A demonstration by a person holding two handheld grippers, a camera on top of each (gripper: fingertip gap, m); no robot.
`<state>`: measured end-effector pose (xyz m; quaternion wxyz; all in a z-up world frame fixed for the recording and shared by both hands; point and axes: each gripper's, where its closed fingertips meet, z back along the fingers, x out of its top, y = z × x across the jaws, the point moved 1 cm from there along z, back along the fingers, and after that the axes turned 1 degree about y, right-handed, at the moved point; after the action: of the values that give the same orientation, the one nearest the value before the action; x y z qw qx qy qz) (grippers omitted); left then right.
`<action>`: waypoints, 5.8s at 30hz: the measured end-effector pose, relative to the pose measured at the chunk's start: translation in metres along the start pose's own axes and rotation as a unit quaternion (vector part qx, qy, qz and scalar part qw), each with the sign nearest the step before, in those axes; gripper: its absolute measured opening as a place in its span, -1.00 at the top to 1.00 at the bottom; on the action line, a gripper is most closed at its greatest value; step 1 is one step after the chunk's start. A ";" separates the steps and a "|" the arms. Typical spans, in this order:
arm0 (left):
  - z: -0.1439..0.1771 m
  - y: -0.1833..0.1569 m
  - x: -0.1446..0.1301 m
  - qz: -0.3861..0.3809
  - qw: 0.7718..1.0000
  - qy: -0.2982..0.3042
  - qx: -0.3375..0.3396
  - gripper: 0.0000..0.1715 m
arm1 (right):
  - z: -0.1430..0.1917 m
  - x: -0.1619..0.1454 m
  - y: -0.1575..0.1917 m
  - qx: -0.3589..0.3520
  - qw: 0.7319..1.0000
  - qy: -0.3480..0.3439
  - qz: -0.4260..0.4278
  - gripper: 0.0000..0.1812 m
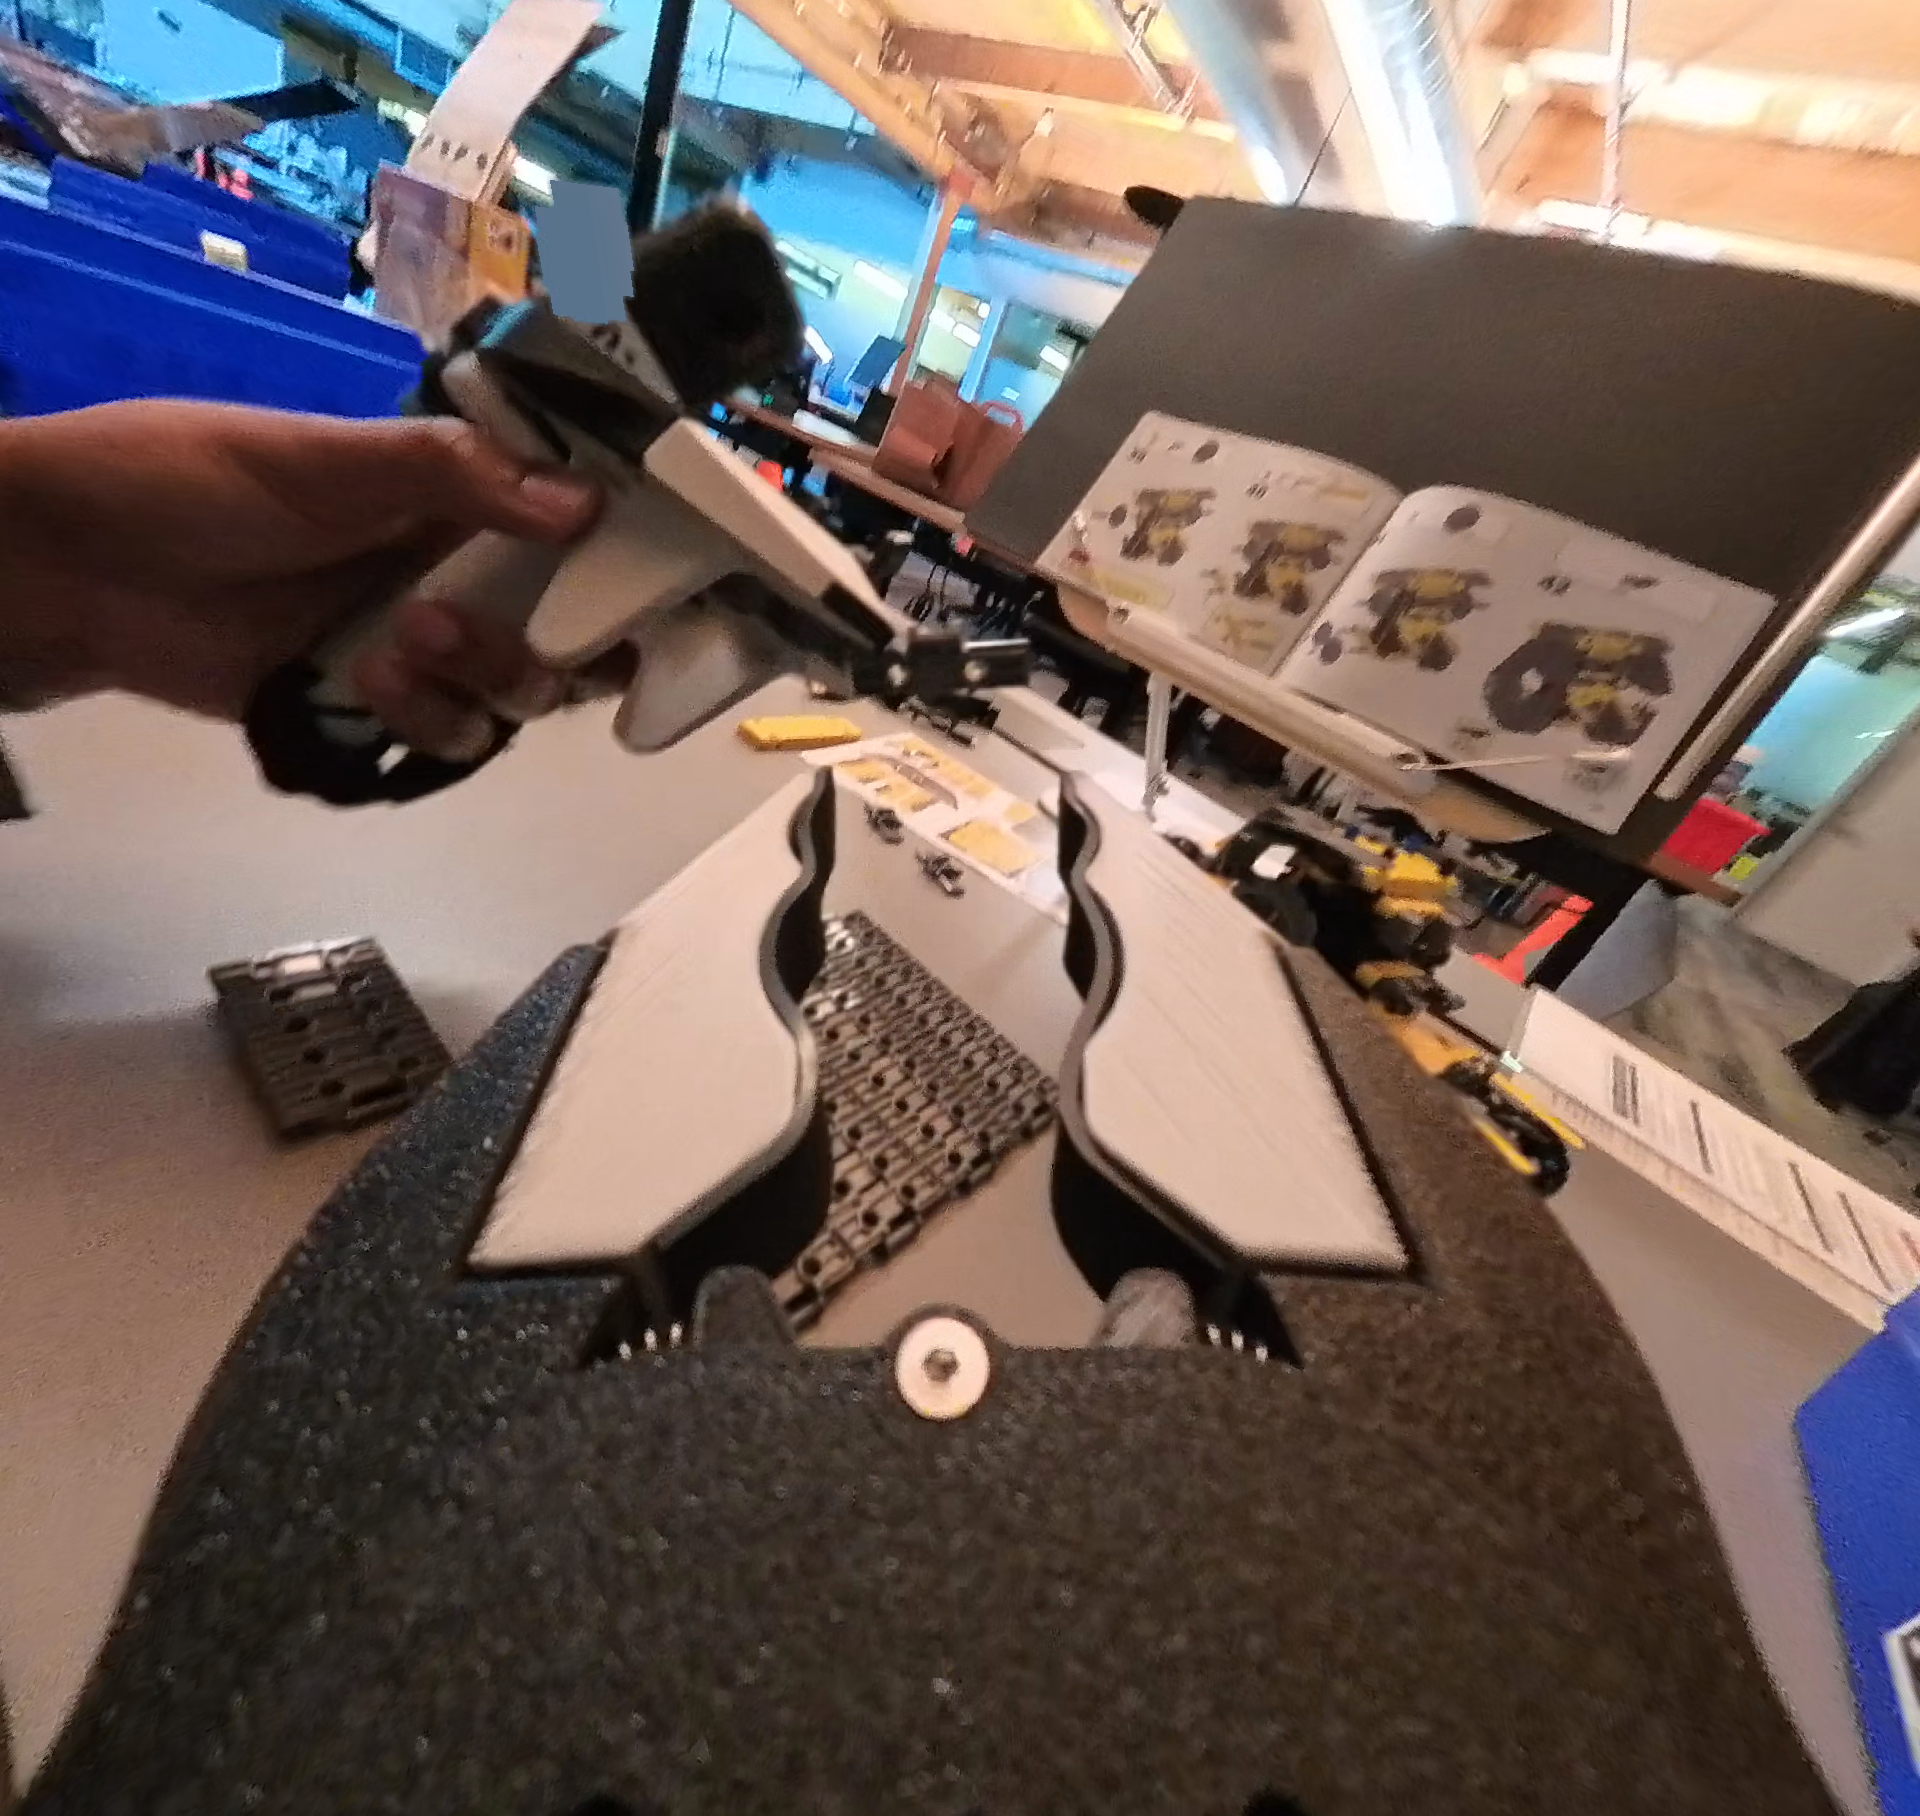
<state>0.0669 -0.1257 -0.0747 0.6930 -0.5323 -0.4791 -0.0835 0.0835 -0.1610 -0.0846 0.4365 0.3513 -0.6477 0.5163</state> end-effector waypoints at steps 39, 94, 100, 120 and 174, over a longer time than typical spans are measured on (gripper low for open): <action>-0.014 0.034 -0.151 -0.292 0.862 0.361 0.201 0.22 | 0.066 -0.097 0.075 0.385 0.843 0.376 0.023 0.57; -0.019 0.042 -0.156 -0.278 0.863 0.377 0.191 0.56 | 0.055 -0.097 0.081 0.429 0.817 0.384 -0.014 1.00; -0.019 0.043 -0.156 -0.274 0.865 0.376 0.189 0.57 | 0.056 -0.099 0.080 0.424 0.800 0.416 -0.085 1.00; -0.019 0.043 -0.156 -0.278 0.861 0.379 0.195 0.56 | 0.056 -0.101 0.082 0.401 0.794 0.448 -0.090 1.00; 0.079 0.123 -0.028 -0.229 0.886 0.127 0.383 0.49 | -0.007 -0.076 -0.052 0.131 0.934 0.118 -0.312 0.45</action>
<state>0.0838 -0.0200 -0.1787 0.8597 -0.0857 -0.4900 -0.1164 0.1602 -0.1653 -0.1355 0.5990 0.5264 -0.3762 0.4718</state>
